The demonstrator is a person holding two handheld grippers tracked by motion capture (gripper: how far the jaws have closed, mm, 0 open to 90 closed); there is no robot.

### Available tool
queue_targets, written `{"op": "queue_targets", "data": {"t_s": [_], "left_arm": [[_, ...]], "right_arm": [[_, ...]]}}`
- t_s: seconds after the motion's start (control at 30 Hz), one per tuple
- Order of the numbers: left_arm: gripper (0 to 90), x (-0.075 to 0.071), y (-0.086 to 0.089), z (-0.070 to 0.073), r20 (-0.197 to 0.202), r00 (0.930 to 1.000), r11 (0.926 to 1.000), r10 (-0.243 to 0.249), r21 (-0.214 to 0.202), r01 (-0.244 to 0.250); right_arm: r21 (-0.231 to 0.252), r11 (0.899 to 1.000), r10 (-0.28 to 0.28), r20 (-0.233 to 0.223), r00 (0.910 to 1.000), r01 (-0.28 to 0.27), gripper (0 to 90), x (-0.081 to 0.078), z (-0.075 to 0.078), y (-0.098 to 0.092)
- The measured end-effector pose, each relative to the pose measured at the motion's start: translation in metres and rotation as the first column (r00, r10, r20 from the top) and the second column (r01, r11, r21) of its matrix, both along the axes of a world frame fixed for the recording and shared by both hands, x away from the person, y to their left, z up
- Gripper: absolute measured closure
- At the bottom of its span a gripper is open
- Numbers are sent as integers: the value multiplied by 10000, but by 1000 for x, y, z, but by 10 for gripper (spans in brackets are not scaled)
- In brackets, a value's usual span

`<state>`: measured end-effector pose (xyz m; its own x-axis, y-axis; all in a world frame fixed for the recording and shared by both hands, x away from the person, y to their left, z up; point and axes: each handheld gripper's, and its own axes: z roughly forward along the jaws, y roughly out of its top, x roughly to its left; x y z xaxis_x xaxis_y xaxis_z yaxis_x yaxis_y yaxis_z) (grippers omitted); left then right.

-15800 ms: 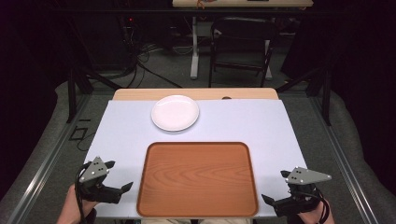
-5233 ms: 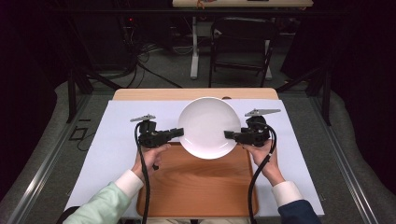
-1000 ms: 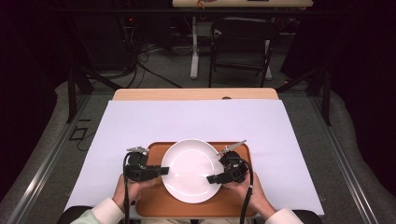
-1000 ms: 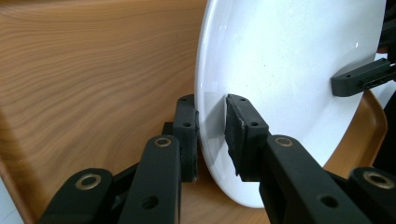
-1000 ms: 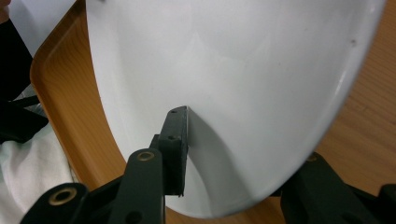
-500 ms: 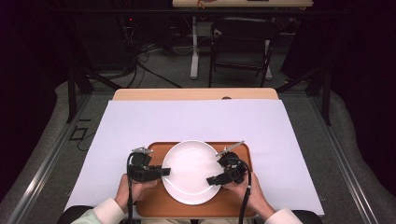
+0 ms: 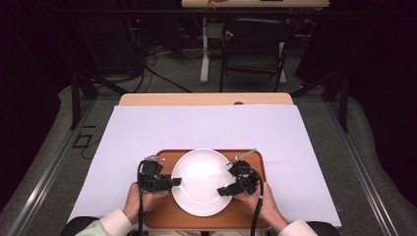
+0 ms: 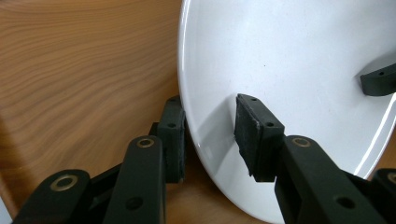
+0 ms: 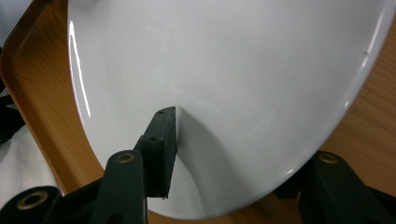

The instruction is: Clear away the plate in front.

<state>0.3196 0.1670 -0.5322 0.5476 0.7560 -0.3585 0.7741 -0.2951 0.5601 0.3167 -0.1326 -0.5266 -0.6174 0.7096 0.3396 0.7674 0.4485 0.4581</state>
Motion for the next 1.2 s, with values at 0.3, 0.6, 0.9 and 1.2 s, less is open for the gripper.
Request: {"op": "queue_targets", "data": {"t_s": [0.3, 0.6, 0.9, 1.2], "left_arm": [[615, 0, -1, -2, -136, 9999, 9998, -38, 216, 41], [585, 0, -3, -2, -91, 9998, 9985, -198, 501, 202], [544, 1, -6, -5, -303, 9990, 9961, -335, 812, 358], [452, -1, -12, -3, 166, 9983, 9823, -567, 1797, 528]], "right_arm": [[-242, 9997, 3, 18, 10000, -2, 466, 1, -2, 2], [-416, 9991, -75, 149, 9999, 81, 432, 1, -2, 4], [-1118, 9937, 105, 641, 9979, -32, 349, -1, -1, 8], [-1734, 9849, 93, 762, 9971, 41, 331, -2, -3, 11]]}}
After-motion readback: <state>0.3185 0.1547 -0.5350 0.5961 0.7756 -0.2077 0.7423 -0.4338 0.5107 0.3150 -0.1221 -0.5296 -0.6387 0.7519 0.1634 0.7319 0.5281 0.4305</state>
